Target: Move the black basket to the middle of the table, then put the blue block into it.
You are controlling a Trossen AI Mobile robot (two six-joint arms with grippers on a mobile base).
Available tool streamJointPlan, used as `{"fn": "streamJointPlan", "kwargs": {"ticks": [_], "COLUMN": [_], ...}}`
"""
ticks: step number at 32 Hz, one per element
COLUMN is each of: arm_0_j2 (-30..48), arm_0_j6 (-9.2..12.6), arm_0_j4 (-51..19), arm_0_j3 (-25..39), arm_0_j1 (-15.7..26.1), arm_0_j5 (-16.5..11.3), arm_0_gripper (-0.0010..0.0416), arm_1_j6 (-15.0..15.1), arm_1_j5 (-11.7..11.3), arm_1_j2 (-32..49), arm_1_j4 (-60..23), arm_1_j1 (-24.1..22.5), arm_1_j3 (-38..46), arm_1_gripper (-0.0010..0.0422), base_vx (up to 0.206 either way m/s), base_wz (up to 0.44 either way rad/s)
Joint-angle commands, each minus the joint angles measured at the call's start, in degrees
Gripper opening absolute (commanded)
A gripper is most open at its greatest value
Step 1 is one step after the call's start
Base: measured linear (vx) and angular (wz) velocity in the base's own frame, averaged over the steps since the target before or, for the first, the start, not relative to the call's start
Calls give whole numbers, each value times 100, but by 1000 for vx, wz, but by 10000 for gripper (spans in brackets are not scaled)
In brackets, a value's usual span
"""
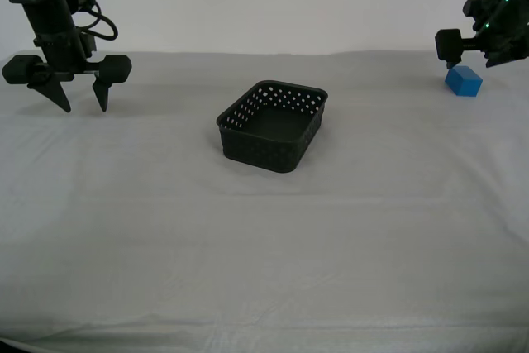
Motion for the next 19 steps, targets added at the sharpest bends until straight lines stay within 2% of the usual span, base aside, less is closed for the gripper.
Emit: {"fn": "streamJointPlan", "kwargs": {"ticks": [1,9,10,11,15,16,19], "arm_0_j2": [57,57,57,57,151,365,546], "arm_0_j6": [2,4,7,7,9,33,48], "arm_0_j4": [184,621,623,632,774,629,680], "arm_0_j3": [-103,-162,-162,-162,-138,-87,-94], "arm_0_j1": [-61,-286,-286,-284,-267,-262,-258], "arm_0_j5": [31,-2,-37,-212,-328,-457,-479], "arm_0_gripper": [385,354,353,350,350,351,350], "arm_1_j6": [-13,-52,-61,-79,-79,-96,-101], "arm_1_j5": [-7,-9,-9,-7,-7,17,11], "arm_1_j2": [0,0,0,0,0,0,-4], "arm_1_j4": [-20,-15,-15,-11,-15,-24,-122], "arm_1_j1": [-4,-9,-9,-9,-9,-9,-11], "arm_1_j3": [-4,-4,-4,-4,-4,-4,9], "arm_1_gripper": [295,295,295,295,295,295,295], "base_vx": [0,0,0,0,0,0,0], "base_wz": [0,0,0,0,0,0,0]}}
